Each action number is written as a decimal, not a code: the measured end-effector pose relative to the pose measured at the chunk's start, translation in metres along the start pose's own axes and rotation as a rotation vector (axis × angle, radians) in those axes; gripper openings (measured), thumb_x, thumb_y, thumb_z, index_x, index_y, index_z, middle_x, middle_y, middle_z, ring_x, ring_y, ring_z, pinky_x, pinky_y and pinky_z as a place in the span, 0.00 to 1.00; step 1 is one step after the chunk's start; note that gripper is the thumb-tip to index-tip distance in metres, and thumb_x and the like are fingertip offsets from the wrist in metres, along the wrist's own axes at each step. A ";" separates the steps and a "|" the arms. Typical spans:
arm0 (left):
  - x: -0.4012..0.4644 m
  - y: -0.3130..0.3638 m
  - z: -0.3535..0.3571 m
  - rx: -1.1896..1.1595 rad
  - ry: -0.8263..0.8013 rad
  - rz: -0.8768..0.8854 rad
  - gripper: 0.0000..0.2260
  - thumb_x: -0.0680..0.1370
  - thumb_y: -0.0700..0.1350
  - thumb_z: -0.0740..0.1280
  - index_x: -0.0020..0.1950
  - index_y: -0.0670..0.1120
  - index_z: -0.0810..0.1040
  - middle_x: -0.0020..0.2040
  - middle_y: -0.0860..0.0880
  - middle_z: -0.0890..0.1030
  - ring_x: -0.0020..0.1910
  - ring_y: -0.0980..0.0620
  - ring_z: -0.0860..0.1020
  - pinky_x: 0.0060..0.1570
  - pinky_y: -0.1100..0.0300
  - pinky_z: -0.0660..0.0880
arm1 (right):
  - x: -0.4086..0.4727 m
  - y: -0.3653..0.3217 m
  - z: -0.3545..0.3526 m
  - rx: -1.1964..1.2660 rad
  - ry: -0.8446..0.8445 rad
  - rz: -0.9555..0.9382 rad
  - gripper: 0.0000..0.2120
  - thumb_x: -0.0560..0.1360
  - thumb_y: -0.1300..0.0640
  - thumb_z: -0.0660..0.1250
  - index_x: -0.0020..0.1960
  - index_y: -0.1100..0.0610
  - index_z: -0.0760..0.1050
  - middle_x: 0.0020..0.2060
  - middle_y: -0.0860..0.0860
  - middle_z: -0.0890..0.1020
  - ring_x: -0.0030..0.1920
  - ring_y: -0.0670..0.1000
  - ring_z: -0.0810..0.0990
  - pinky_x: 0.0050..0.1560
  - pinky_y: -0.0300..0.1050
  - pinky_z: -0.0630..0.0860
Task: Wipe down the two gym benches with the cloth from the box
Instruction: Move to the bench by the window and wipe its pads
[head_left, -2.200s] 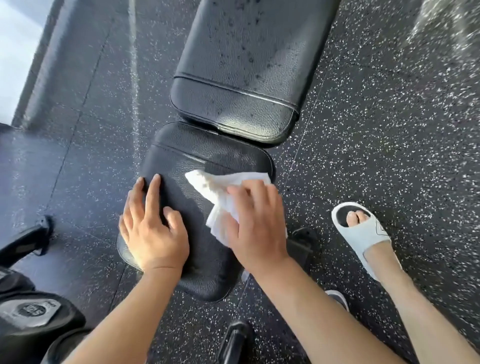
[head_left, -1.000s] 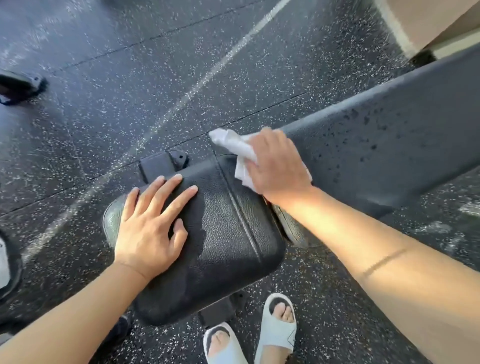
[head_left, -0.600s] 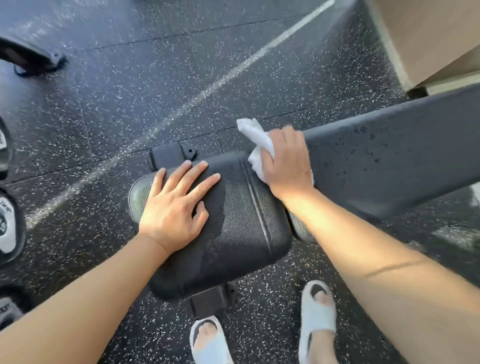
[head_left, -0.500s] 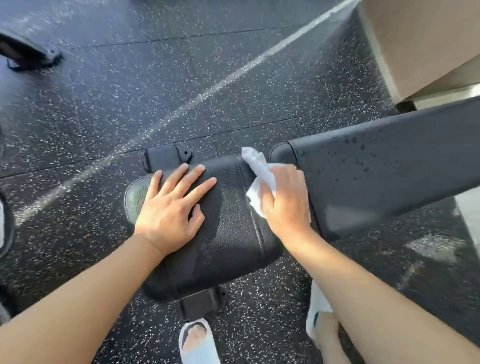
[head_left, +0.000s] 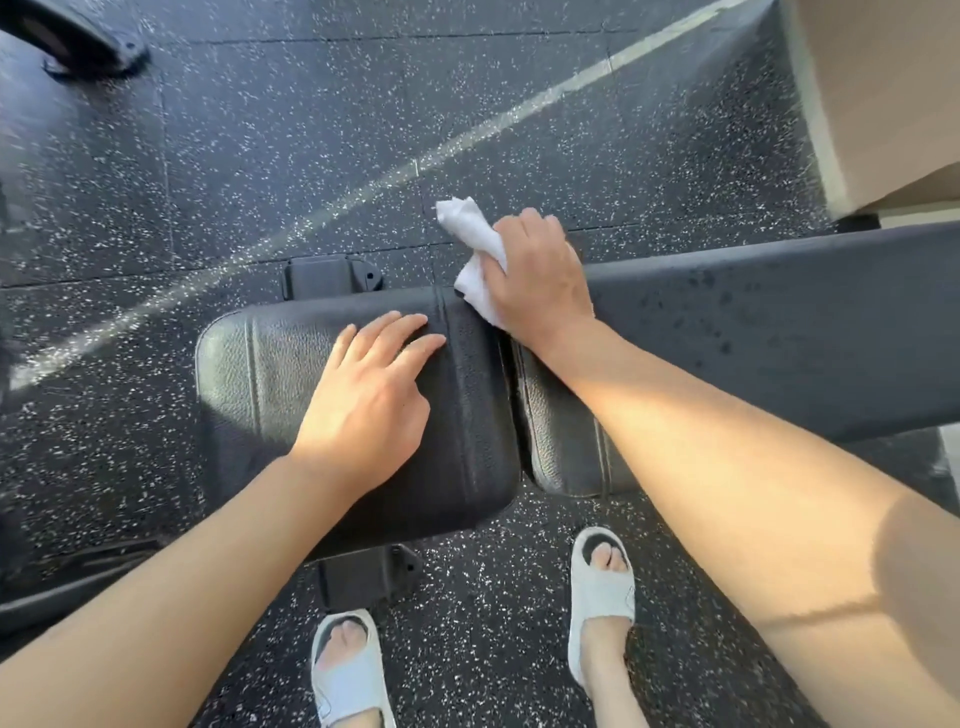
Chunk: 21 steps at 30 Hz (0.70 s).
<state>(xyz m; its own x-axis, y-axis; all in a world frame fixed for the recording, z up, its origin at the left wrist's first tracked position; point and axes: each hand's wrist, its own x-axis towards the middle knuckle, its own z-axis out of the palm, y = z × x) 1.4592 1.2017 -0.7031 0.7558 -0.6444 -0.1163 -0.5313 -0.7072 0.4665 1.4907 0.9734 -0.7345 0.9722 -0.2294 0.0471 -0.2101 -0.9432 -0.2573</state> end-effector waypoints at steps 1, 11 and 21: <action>0.007 0.011 0.003 -0.008 0.007 -0.011 0.25 0.76 0.33 0.68 0.74 0.42 0.77 0.76 0.43 0.74 0.79 0.38 0.68 0.77 0.35 0.62 | 0.005 0.002 -0.001 0.011 -0.016 -0.008 0.11 0.82 0.51 0.62 0.55 0.59 0.75 0.54 0.58 0.78 0.54 0.61 0.74 0.53 0.57 0.74; 0.073 0.090 0.055 -0.105 0.148 -0.098 0.18 0.77 0.35 0.65 0.67 0.42 0.77 0.69 0.44 0.77 0.71 0.42 0.73 0.74 0.36 0.65 | -0.157 0.086 -0.040 0.106 0.041 -0.013 0.17 0.74 0.63 0.68 0.62 0.58 0.76 0.50 0.57 0.78 0.47 0.60 0.72 0.45 0.54 0.72; 0.071 0.096 0.082 0.081 0.149 -0.156 0.22 0.79 0.42 0.59 0.73 0.41 0.73 0.75 0.42 0.73 0.74 0.41 0.72 0.81 0.35 0.53 | -0.141 0.106 -0.033 0.006 0.065 -0.068 0.09 0.74 0.54 0.68 0.52 0.56 0.80 0.46 0.51 0.79 0.45 0.58 0.76 0.46 0.54 0.68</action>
<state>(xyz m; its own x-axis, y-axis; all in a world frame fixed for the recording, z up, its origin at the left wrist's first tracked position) 1.4300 1.0642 -0.7380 0.8761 -0.4797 -0.0477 -0.4281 -0.8197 0.3807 1.3277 0.8977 -0.7365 0.9755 -0.1799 0.1267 -0.1429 -0.9558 -0.2569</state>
